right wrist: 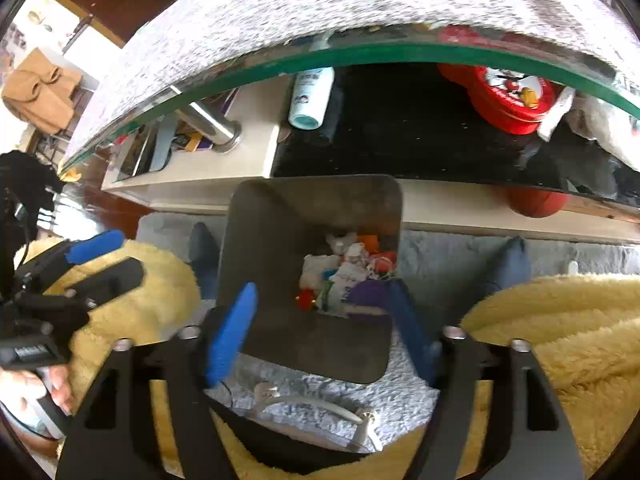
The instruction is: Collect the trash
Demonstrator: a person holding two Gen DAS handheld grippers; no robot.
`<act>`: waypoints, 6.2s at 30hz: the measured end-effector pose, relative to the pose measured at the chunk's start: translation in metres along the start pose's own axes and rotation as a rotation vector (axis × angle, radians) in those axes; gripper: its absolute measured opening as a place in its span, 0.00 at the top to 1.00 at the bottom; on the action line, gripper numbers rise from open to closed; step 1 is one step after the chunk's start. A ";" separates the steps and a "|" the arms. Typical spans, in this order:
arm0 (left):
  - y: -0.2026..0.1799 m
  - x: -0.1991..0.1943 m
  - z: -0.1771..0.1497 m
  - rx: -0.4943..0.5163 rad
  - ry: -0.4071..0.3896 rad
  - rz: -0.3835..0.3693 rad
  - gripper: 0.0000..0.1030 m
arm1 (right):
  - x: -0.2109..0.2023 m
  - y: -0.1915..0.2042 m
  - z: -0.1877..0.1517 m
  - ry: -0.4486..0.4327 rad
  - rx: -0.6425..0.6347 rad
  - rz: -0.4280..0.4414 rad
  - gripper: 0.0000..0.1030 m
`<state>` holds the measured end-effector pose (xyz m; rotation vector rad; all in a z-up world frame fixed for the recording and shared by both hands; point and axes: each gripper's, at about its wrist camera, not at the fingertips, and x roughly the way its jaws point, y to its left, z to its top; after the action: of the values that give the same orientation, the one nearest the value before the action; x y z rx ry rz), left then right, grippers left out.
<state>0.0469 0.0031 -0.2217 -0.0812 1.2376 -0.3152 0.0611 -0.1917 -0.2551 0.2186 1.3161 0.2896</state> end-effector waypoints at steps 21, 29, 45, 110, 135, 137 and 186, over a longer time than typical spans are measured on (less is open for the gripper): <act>0.020 -0.065 0.044 -0.004 -0.176 0.081 0.08 | -0.096 0.001 0.043 -0.210 -0.032 -0.027 0.03; 0.032 -0.097 0.072 -0.033 -0.265 0.117 0.08 | -0.125 -0.009 0.067 -0.289 -0.004 -0.020 0.03; -0.009 -0.181 0.088 0.064 -0.545 0.229 0.08 | -0.198 0.027 0.070 -0.556 -0.100 -0.118 0.03; -0.019 -0.243 0.103 0.034 -0.751 0.234 0.08 | -0.278 0.032 0.054 -0.876 -0.002 -0.325 0.03; -0.011 -0.243 0.101 0.014 -0.744 0.230 0.08 | -0.275 0.036 0.055 -0.865 0.000 -0.327 0.03; -0.011 -0.243 0.101 0.014 -0.744 0.229 0.08 | -0.275 0.035 0.055 -0.865 0.000 -0.328 0.03; -0.020 -0.239 0.100 0.001 -0.731 0.257 0.08 | -0.270 0.034 0.056 -0.836 0.023 -0.308 0.03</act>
<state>0.0676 0.0398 0.0351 -0.0298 0.5126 -0.0450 0.0519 -0.2483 0.0173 0.1277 0.5090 -0.0860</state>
